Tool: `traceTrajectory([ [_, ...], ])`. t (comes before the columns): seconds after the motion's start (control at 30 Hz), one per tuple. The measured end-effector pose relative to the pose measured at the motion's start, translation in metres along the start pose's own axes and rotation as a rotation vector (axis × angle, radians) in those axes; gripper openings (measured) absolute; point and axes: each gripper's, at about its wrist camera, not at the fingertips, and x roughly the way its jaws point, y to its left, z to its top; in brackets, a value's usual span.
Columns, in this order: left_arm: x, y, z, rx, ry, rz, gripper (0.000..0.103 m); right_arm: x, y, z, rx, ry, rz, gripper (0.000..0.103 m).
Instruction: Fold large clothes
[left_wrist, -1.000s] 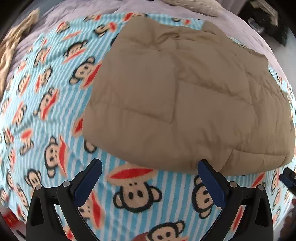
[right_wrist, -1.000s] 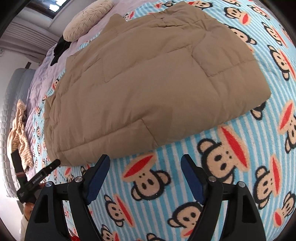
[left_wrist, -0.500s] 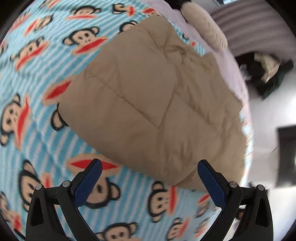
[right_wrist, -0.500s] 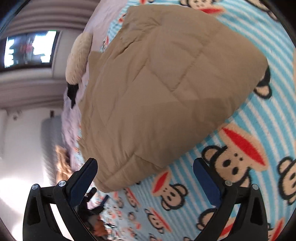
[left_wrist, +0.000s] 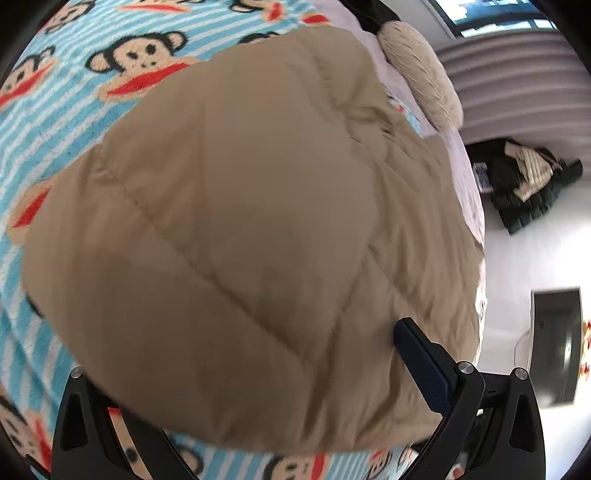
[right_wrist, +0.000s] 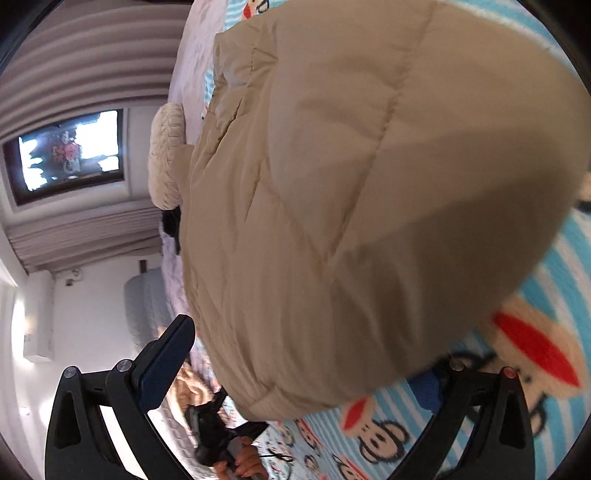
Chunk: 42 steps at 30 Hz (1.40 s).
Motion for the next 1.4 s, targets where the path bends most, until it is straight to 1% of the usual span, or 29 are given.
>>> traceTrajectory([
  [0.1, 0.008, 0.001, 0.005, -0.026, -0.009, 0.011, 0.102, 0.013, -0.007, 0.004, 0.037, 0.002, 0.07, 0.102],
  [0.13, 0.008, 0.0, 0.005, -0.017, -0.01, 0.013, 0.085, 0.015, -0.009, 0.005, 0.051, -0.002, 0.077, 0.099],
  [0.17, 0.008, -0.003, 0.004, -0.005, -0.003, 0.006, 0.074, 0.017, -0.012, 0.006, 0.068, -0.007, 0.07, 0.091],
  [0.2, 0.007, -0.006, 0.005, 0.009, 0.009, -0.009, 0.057, 0.018, -0.015, 0.007, 0.086, -0.006, 0.059, 0.083],
  [0.23, 0.007, -0.011, 0.003, 0.018, 0.006, -0.015, 0.044, 0.02, -0.017, 0.007, 0.101, -0.001, 0.05, 0.061],
  [0.27, 0.005, -0.017, 0.003, 0.033, 0.003, -0.019, 0.038, 0.022, -0.02, 0.007, 0.114, 0.006, 0.05, 0.048],
  [0.3, -0.001, -0.021, 0.002, 0.063, -0.004, -0.017, 0.03, 0.022, -0.021, 0.006, 0.118, 0.003, 0.059, 0.043],
  [0.33, -0.006, -0.026, 0.001, 0.088, -0.011, -0.015, 0.024, 0.021, -0.02, 0.004, 0.111, 0.001, 0.061, 0.034],
  [0.37, -0.011, -0.031, 0.0, 0.115, -0.018, -0.011, 0.023, 0.019, -0.017, 0.002, 0.096, -0.003, 0.062, 0.029],
  [0.47, -0.032, -0.044, -0.009, 0.212, -0.04, -0.001, 0.022, 0.013, -0.009, -0.004, 0.06, -0.004, 0.079, 0.023],
  [0.53, -0.047, -0.05, -0.018, 0.271, -0.045, 0.001, 0.022, 0.007, -0.005, -0.009, 0.041, -0.005, 0.082, 0.023],
  [0.73, -0.08, -0.054, -0.036, 0.339, -0.015, -0.021, 0.022, -0.022, -0.003, -0.043, 0.006, -0.002, 0.064, 0.022],
  [0.8, -0.096, -0.045, -0.052, 0.365, 0.006, -0.017, 0.022, -0.034, -0.009, -0.062, 0.013, -0.006, 0.053, 0.022],
  [0.97, -0.12, -0.018, -0.093, 0.368, 0.073, -0.011, 0.022, -0.058, -0.026, -0.103, 0.036, -0.008, 0.022, 0.022],
  [1.1, -0.139, 0.005, -0.13, 0.353, 0.112, 0.02, 0.022, -0.078, -0.048, -0.138, 0.065, 0.021, -0.011, 0.022],
  [1.23, -0.146, 0.026, -0.161, 0.327, 0.117, 0.066, 0.023, -0.091, -0.069, -0.159, 0.101, 0.038, -0.025, 0.023],
  [1.3, -0.143, 0.036, -0.173, 0.296, 0.111, 0.117, 0.023, -0.09, -0.078, -0.158, 0.116, 0.05, -0.039, 0.024],
  [1.37, -0.143, 0.04, -0.181, 0.279, 0.094, 0.178, 0.028, -0.087, -0.085, -0.158, 0.139, 0.069, -0.059, 0.029],
  [1.4, -0.146, 0.038, -0.182, 0.28, 0.082, 0.219, 0.034, -0.086, -0.085, -0.158, 0.139, 0.079, -0.072, 0.033],
])
